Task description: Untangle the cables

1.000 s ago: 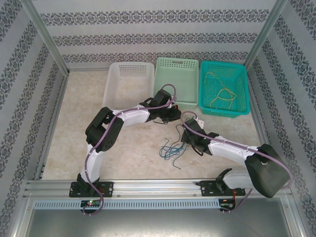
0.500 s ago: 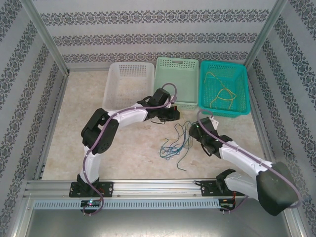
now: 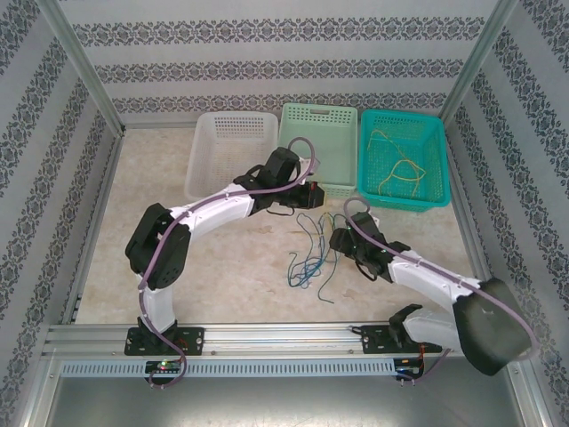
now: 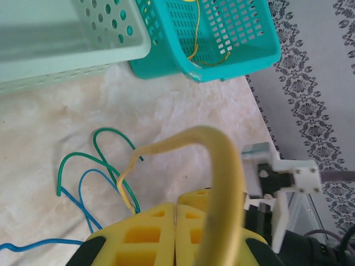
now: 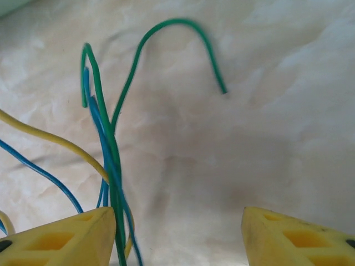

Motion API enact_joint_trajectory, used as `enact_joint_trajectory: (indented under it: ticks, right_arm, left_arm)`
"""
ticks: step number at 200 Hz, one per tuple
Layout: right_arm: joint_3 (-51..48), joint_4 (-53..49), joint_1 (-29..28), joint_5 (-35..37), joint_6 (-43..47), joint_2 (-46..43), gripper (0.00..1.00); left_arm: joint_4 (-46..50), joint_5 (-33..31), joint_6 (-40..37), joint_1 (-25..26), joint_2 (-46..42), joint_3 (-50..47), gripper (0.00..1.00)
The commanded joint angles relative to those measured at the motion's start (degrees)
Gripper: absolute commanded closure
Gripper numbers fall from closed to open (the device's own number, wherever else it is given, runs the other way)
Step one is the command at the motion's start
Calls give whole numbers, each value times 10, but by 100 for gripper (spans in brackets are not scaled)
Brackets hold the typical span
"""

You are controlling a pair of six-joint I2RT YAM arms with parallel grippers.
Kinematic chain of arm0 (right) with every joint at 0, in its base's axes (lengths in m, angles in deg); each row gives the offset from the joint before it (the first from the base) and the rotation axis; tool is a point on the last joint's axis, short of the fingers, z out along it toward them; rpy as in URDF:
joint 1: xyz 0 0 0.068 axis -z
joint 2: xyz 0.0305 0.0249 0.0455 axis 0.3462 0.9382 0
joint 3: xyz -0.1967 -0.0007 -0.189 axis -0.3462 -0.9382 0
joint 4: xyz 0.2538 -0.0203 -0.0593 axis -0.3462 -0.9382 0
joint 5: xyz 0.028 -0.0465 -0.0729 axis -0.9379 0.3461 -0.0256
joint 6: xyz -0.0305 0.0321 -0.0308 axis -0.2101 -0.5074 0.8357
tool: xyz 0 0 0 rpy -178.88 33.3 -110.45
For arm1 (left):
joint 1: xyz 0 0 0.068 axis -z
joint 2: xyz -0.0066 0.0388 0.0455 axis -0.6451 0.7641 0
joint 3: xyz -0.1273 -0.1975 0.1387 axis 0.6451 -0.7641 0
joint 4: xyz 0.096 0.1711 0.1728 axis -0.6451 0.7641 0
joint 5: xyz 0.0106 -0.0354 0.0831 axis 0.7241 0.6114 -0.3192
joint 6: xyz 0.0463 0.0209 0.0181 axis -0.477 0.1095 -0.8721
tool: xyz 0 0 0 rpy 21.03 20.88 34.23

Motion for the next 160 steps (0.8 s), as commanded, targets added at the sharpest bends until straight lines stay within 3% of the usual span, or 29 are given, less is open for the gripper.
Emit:
enact_joint_trajectory:
  ticks: [1,31,53,70,87,132,160]
  right_arm:
    - [26,30,-10,-31,17,36,45]
    - [33,-7,-7,-5,8,69,77]
    - [17,4,1,-13,-4,66,89]
    - [13,5,2,-8,-6,60,91]
    - [15,6,3,-10,-3,59,100]
    - [35,-21,3,4,-12,87,100]
    - [29,-26,6,9,-27,99,100]
  left_arm:
    - [-49,14,0,-4,-38,-19,100]
    - [-91,23,36,-27,-51,-42,100]
    - [-84,28,32,-42,-67,-51,100]
    - [-79,28,24,-50,-83,-59,100]
    - [-80,31,23,-56,-95,-64,100]
    - [-92,48,35,-69,-118,-71,100]
    - [-44,46,2,-83,-148,-60,100]
